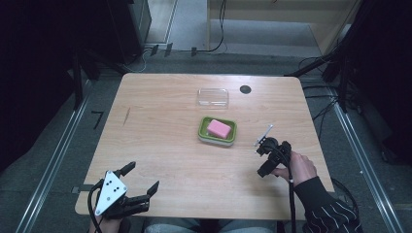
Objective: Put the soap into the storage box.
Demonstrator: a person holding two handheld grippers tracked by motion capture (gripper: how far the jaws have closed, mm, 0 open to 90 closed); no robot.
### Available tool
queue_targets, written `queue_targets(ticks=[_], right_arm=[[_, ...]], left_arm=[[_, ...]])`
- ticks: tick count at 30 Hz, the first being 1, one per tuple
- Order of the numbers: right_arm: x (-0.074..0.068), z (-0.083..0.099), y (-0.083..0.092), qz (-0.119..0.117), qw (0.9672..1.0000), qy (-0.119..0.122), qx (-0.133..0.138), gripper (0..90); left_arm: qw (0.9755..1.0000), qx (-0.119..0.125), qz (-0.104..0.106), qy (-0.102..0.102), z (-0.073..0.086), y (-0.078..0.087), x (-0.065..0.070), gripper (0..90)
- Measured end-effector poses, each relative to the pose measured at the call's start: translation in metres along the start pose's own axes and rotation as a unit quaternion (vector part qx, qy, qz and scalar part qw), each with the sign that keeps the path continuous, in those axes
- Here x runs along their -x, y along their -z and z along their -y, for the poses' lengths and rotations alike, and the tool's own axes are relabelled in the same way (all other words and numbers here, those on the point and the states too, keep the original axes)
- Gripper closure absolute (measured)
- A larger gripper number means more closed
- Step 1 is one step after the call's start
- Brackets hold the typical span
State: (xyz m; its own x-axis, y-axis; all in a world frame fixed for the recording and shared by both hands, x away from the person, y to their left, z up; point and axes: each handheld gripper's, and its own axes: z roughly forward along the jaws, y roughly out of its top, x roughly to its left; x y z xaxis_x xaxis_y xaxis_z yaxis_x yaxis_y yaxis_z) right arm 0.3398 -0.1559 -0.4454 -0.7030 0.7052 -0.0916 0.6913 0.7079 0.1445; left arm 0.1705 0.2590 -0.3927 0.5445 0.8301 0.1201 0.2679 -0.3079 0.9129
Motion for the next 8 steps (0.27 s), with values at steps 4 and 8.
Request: queue_targets(ticks=[4,8], right_arm=[[-0.0002,0.0071,-0.0049,-0.002,1.0,0.001,-0.006,9.2],[0.0015,0.0102,-0.0053,0.002,1.0,0.004,-0.002,9.2]], left_arm=[[1.0,0.001,0.0,-0.001,-0.0004,-0.0008,-0.0001,13.9],[1.0,0.0,0.001,-0.001,-0.0009,-0.0021,0.0005,13.9]])
